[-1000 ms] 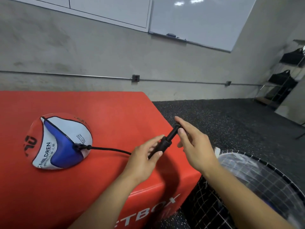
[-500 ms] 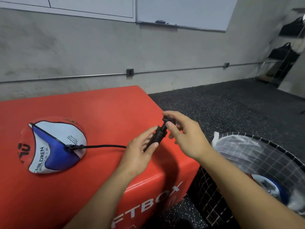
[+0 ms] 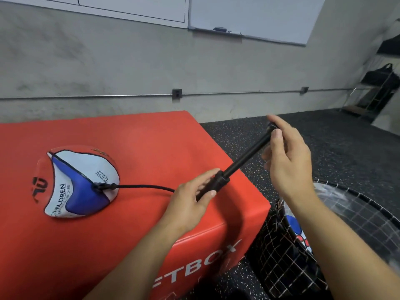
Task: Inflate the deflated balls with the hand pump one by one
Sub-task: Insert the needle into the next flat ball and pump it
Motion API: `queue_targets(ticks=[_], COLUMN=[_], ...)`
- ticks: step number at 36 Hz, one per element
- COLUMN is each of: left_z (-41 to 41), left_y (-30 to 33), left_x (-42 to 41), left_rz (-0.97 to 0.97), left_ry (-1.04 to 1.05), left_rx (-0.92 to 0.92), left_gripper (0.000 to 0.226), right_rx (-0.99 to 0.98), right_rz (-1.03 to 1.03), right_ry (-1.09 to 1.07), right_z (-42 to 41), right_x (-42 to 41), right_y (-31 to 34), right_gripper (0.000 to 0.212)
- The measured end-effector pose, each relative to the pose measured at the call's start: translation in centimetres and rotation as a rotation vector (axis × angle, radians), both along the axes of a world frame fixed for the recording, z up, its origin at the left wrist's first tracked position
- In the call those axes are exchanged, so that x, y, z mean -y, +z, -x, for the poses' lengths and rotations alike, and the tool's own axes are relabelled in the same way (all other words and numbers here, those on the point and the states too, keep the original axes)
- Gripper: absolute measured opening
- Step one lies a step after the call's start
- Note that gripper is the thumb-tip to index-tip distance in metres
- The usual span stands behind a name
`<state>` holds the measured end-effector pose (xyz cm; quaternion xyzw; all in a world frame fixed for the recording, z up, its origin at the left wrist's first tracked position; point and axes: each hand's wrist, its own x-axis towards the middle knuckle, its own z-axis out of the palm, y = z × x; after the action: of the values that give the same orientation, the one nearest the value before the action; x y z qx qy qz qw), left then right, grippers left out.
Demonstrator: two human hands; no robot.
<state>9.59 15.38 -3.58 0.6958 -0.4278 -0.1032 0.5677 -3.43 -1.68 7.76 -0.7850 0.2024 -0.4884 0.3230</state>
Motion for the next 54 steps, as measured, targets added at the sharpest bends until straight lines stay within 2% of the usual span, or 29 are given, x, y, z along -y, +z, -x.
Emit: queue_targets(ticks=[6,11,21,25,32,39,42,47,54], left_z=[-0.6,-1.0,-0.8,-0.7,-0.9,-0.1,0.1,0.1,-0.3], left_y=[-0.1,-0.1,0.1,0.0,0.1,0.3,0.3,0.2,0.1], left_x=[-0.4,-0.3,0.4,0.2,0.0,-0.2,-0.1,-0.2,-0.5], left_rz=[0.022,0.043,0.065,0.065,0.056,-0.004,-0.055,-0.077,-0.050], left_ry=[0.018,0.020,0.056,0.053,0.063,0.015,0.020,0.033,0.035], left_rx=[-0.046,-0.067,-0.077,-0.076,-0.066,-0.013,0.036,0.064,0.011], left_gripper=[0.059,0.061,0.059,0.067,0.066,0.062,0.059,0.060,0.060], right_rx=[-0.122,-0.248,-0.489,-0.445,-0.344,0.018,0.112,0.062,-0.018], right_rz=[0.067,0.041,0.098,0.064,0.062,-0.111,-0.194,-0.078,-0.016], right_ry=[0.117,0.219,0.299,0.314,0.321,0.152,0.118,0.063,0.056], right_z=[-1.7,-2.5,-2.4,-2.5,-2.7,-1.3,0.5,1.0,-0.4], right_x=[-2.3,-2.9,-2.8,-2.8,-2.8,-0.8,0.0,-0.4,-1.3], right_y=[-0.8,-2.1,-4.2,-4.4,-4.4,-0.3,0.7,0.1,-0.1], right_gripper=[0.035,0.036,0.040,0.039,0.038,0.033,0.036,0.036,0.035])
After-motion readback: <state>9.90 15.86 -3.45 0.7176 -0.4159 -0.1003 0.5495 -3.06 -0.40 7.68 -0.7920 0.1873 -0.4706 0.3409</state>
